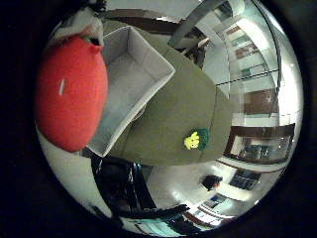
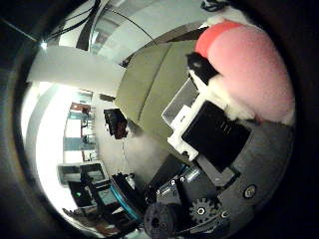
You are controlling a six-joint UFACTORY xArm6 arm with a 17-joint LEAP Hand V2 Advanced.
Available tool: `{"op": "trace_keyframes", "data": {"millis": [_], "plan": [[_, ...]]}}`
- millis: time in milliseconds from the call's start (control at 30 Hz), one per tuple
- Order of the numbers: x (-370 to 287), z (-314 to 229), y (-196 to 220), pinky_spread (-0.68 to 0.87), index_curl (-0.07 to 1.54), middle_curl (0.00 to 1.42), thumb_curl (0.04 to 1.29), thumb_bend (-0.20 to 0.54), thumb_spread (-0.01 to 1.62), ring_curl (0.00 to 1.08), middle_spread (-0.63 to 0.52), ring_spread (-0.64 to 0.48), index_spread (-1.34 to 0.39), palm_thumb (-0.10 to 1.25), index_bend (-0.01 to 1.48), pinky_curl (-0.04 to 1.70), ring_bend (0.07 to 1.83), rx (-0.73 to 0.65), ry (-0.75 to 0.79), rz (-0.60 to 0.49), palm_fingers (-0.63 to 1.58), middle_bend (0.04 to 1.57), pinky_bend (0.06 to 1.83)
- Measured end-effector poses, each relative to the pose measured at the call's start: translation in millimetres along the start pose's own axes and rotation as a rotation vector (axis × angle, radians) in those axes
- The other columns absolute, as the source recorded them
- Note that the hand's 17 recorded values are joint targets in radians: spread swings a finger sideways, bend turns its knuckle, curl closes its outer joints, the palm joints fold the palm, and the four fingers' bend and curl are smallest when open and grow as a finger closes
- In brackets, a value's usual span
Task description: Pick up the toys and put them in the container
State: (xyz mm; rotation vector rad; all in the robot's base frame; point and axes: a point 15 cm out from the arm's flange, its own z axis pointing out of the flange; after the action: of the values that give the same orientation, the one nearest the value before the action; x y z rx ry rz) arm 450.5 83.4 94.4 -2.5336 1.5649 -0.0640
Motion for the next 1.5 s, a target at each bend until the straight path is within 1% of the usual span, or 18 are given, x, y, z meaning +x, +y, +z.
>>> {"op": "trace_keyframes", "data": {"millis": [67,133,200,267,300,333,400,433,467,533,633,700,800,933,1033,1200,1300,1500], "plan": [[0.4,0.8,1.5,-0.36,0.74,0.61,0.74,-0.034,0.69,0.63,-0.19,-0.25,-0.38,0.85,0.62,0.64,1.19,-0.002,-0.001,-0.018,0.78,1.06,1.28],[3.5,1.7,4.0,-0.37,0.75,0.62,0.73,-0.034,0.70,0.63,-0.21,-0.27,-0.39,0.83,0.55,0.64,1.18,-0.005,-0.002,-0.036,0.67,1.04,1.25],[6.2,2.1,5.7,-0.37,0.74,0.63,0.71,-0.033,0.75,0.63,-0.22,-0.28,-0.41,0.81,0.46,0.62,1.22,-0.006,-0.002,-0.047,0.58,1.01,1.22],[6.4,1.5,5.2,-0.35,0.72,0.65,0.68,-0.035,0.85,0.62,-0.23,-0.27,-0.41,0.76,0.38,0.62,1.23,-0.006,-0.002,-0.057,0.51,1.01,1.19],[5.6,1.5,5.2,-0.32,0.70,0.65,0.64,-0.040,0.97,0.61,-0.24,-0.25,-0.40,0.68,0.37,0.60,1.19,-0.008,-0.004,-0.060,0.44,1.01,1.14],[4.1,1.8,6.4,-0.28,0.69,0.65,0.60,-0.044,1.04,0.61,-0.24,-0.24,-0.39,0.62,0.37,0.60,1.17,-0.015,-0.007,-0.064,0.38,1.00,1.09],[2.3,2.3,7.9,-0.19,0.67,0.63,0.51,-0.052,1.11,0.58,-0.24,-0.23,-0.36,0.51,0.38,0.59,1.09,-0.023,-0.012,-0.073,0.27,0.94,1.05],[2.1,2.1,7.8,-0.15,0.66,0.63,0.48,-0.057,1.11,0.57,-0.24,-0.22,-0.35,0.47,0.38,0.58,1.06,-0.025,-0.013,-0.074,0.23,0.91,1.05],[1.7,2.6,8.9,-0.07,0.64,0.60,0.43,-0.058,1.10,0.54,-0.24,-0.21,-0.34,0.40,0.39,0.57,1.01,-0.027,-0.014,-0.073,0.19,0.85,1.04],[1.2,3.7,11.8,0.04,0.60,0.57,0.38,-0.051,1.07,0.51,-0.23,-0.18,-0.32,0.31,0.38,0.54,0.95,-0.036,-0.018,-0.072,0.16,0.78,1.02],[-0.7,5.3,13.0,0.13,0.56,0.54,0.33,-0.043,1.01,0.47,-0.21,-0.15,-0.30,0.24,0.37,0.51,0.90,-0.040,-0.020,-0.076,0.14,0.70,1.00],[-2.2,5.7,12.9,0.21,0.52,0.50,0.31,-0.038,0.98,0.44,-0.20,-0.12,-0.30,0.21,0.36,0.48,0.83,-0.040,-0.021,-0.077,0.10,0.63,0.98],[-4.5,5.8,12.3,0.29,0.49,0.46,0.30,-0.032,0.96,0.39,-0.17,-0.08,-0.30,0.19,0.35,0.42,0.75,-0.040,-0.022,-0.084,0.11,0.55,0.91],[-5.8,5.3,11.6,0.34,0.45,0.42,0.29,-0.033,0.95,0.36,-0.17,-0.06,-0.29,0.18,0.31,0.36,0.70,-0.040,-0.022,-0.087,0.17,0.48,0.86],[-5.4,5.6,12.5,0.35,0.44,0.40,0.29,-0.031,0.95,0.34,-0.17,-0.05,-0.30,0.18,0.29,0.32,0.67,-0.042,-0.022,-0.087,0.20,0.45,0.84],[5.9,3.9,15.1,0.37,0.41,0.39,0.29,-0.025,0.96,0.31,-0.13,-0.03,-0.34,0.21,0.23,0.25,0.64,-0.040,-0.018,-0.076,0.24,0.39,0.81],[24.7,-0.7,18.8,0.39,0.40,0.38,0.28,-0.027,0.98,0.29,-0.11,-0.02,-0.36,0.23,0.21,0.20,0.62,-0.037,-0.014,-0.057,0.28,0.38,0.79],[100.9,-17.5,46.2,0.40,0.40,0.37,0.28,-0.022,1.01,0.27,-0.09,0.00,-0.38,0.27,0.19,0.12,0.58,-0.027,0.007,0.035,0.33,0.35,0.76]]}}
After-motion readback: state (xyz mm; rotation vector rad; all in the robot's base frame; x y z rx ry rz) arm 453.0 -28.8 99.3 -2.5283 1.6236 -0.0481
